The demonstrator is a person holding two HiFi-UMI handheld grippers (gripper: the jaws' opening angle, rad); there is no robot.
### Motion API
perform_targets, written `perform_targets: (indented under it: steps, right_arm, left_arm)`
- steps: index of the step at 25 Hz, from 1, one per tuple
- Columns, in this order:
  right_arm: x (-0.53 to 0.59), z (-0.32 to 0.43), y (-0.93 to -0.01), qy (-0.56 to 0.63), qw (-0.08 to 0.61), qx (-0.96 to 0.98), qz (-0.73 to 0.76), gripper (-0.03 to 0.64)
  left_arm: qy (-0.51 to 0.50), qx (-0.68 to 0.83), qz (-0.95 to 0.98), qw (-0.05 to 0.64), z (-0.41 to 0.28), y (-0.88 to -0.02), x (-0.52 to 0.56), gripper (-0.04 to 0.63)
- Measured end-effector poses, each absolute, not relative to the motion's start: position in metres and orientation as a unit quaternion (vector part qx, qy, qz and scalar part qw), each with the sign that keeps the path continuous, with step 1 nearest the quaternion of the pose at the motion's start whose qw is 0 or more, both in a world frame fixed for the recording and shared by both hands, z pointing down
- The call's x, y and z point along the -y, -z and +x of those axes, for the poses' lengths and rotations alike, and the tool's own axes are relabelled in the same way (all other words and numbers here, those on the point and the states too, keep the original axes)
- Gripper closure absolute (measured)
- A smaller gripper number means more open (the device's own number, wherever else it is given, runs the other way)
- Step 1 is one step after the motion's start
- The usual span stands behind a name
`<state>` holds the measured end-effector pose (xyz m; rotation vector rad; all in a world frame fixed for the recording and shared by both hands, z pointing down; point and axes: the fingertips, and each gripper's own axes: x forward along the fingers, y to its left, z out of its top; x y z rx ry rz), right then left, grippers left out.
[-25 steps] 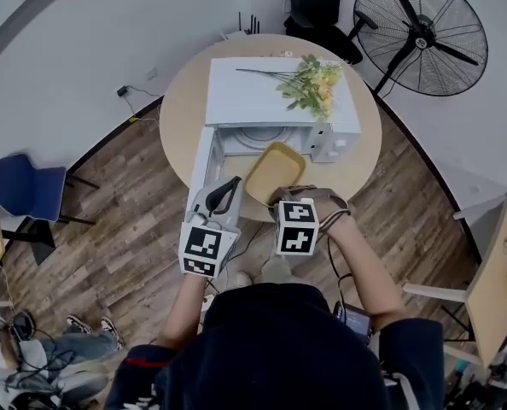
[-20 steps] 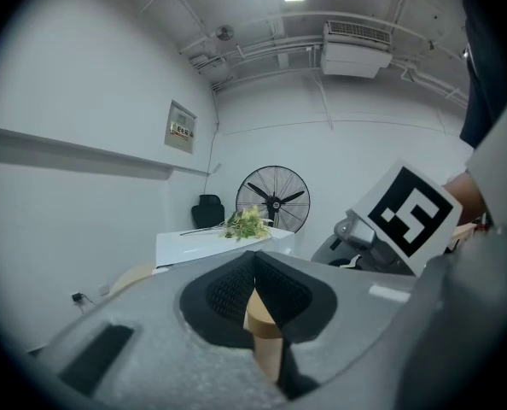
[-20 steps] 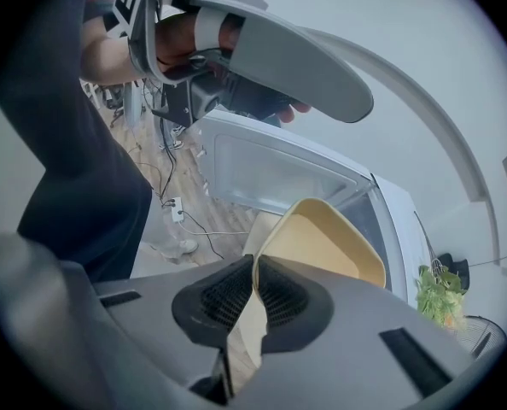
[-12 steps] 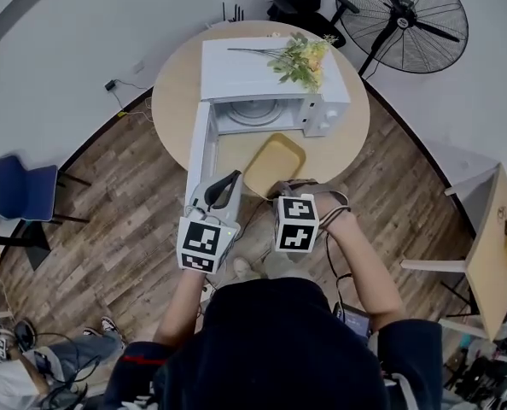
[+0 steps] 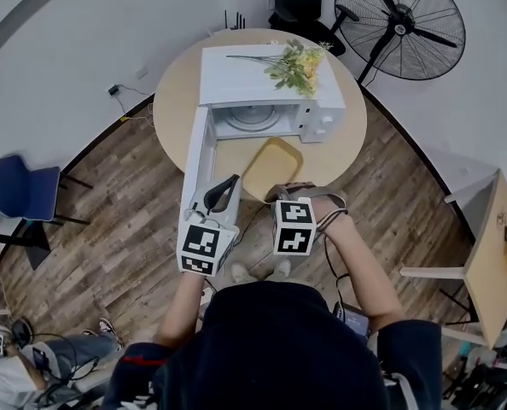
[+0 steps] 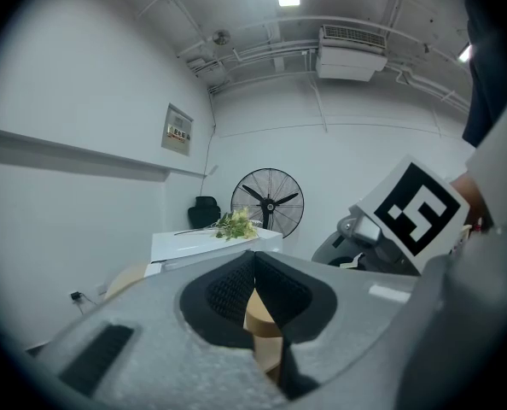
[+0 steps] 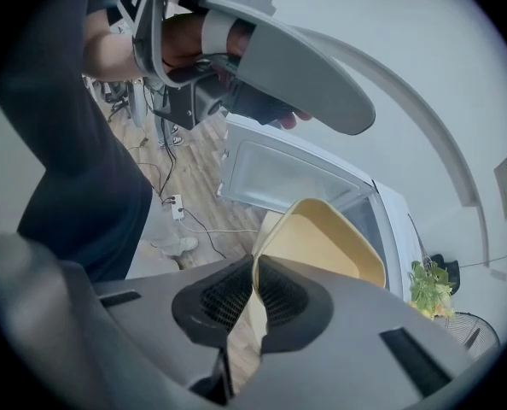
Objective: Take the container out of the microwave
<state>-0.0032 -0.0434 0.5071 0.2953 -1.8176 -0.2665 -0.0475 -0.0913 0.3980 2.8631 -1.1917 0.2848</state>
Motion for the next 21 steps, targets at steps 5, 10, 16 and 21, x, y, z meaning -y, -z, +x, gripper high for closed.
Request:
perform_targets:
  steps: [5, 10, 16, 21]
  right_arm:
    - [0.043, 0.007, -0.503, 0.125, 0.598, 0.782, 0.122, 0.591]
    - [0.038, 0.015, -0.501, 0.133, 0.597, 0.783, 0.114, 0.591]
    - [0.035, 0.025, -0.503, 0.136, 0.596, 0.784, 0.108, 0.591]
    - [0.034, 0.030, -0.503, 0.139, 0.595, 0.785, 0.104, 0.591]
  left_arm:
    - [-0.085, 0.394, 0.915, 0.014, -0.038, -0.394, 0.088, 0.580]
    - [-0.083, 0.403, 0.911, 0.017, -0.030, -0.395, 0.082, 0.580]
    - [-0.083, 0.410, 0.908, 0.014, -0.021, -0.394, 0.080, 0.580]
    - [-0.084, 0.415, 0.906, 0.014, -0.017, -0.393, 0.079, 0.580]
